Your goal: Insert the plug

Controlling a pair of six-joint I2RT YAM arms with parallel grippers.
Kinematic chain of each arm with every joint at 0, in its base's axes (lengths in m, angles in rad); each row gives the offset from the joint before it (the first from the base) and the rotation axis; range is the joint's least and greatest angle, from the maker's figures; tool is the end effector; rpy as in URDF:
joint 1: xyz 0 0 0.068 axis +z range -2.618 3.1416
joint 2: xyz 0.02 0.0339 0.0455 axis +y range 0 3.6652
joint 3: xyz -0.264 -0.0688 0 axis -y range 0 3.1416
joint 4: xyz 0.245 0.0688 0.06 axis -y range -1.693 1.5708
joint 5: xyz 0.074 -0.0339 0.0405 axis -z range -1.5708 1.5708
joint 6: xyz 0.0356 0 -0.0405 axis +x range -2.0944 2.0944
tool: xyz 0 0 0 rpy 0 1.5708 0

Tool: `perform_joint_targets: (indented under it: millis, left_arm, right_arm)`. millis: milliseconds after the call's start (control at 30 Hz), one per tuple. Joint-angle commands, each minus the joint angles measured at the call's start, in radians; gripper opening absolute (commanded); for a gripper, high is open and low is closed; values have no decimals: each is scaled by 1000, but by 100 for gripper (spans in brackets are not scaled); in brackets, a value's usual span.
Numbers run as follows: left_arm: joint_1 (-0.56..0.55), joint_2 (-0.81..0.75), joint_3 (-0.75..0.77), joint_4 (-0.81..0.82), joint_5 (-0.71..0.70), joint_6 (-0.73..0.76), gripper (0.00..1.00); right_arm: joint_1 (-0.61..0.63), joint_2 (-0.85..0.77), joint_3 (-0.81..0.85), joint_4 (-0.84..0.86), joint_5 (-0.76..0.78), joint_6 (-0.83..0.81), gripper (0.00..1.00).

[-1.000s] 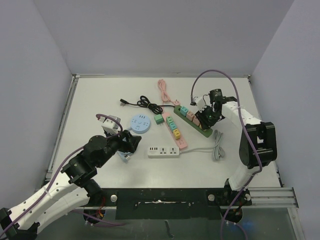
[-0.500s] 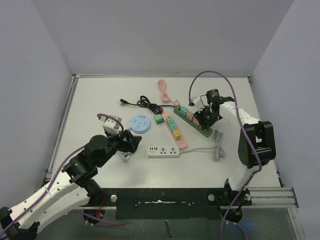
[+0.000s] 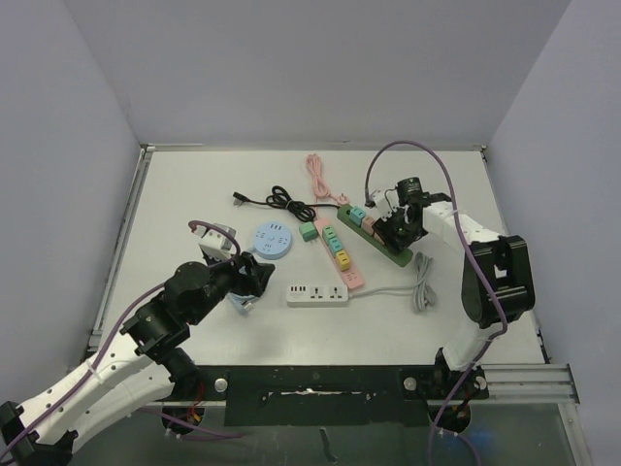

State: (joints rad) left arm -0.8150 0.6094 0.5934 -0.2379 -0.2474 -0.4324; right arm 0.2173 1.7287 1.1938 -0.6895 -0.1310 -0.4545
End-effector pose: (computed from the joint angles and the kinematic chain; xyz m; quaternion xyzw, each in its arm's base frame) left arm 0.1123 -0.1064 0.2934 0.0751 0.7849 -0.2754 0.5499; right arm 0.3310 0.0778 0.1981 -0.3346 0.9243 0.0437 0.1784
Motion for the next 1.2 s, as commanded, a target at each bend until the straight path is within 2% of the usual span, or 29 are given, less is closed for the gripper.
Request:
perform_joint_targets:
  millis: [0, 33, 100, 333, 567, 767, 933, 1000, 1167]
  left_arm:
    - [5, 8, 15, 38, -2, 22, 72]
    - [6, 11, 18, 36, -1, 27, 72]
    - [6, 11, 21, 33, -5, 32, 72]
    - [5, -5, 11, 39, 6, 37, 73]
    - [5, 6, 11, 41, 8, 28, 73]
    - [5, 8, 10, 39, 11, 26, 73]
    - [6, 6, 9, 36, 7, 22, 73]
    - [5, 1, 7, 36, 3, 21, 74]
    - [6, 1, 9, 33, -1, 26, 74]
  right_arm:
    - [-24, -28, -22, 141, -21, 74, 52]
    - [-25, -60, -25, 153, -46, 88, 56]
    - [-37, -113, -30, 171, -77, 119, 58]
    - [-52, -191, -7, 141, -135, 122, 57]
    - [-52, -174, -11, 55, -190, 50, 55]
    - [-52, -121, -11, 46, -157, 36, 53]
    - [-52, -56, 7, 26, -115, 26, 45]
    - [-51, -36, 10, 27, -95, 23, 39]
    - [-71, 5, -4, 30, -106, -12, 12]
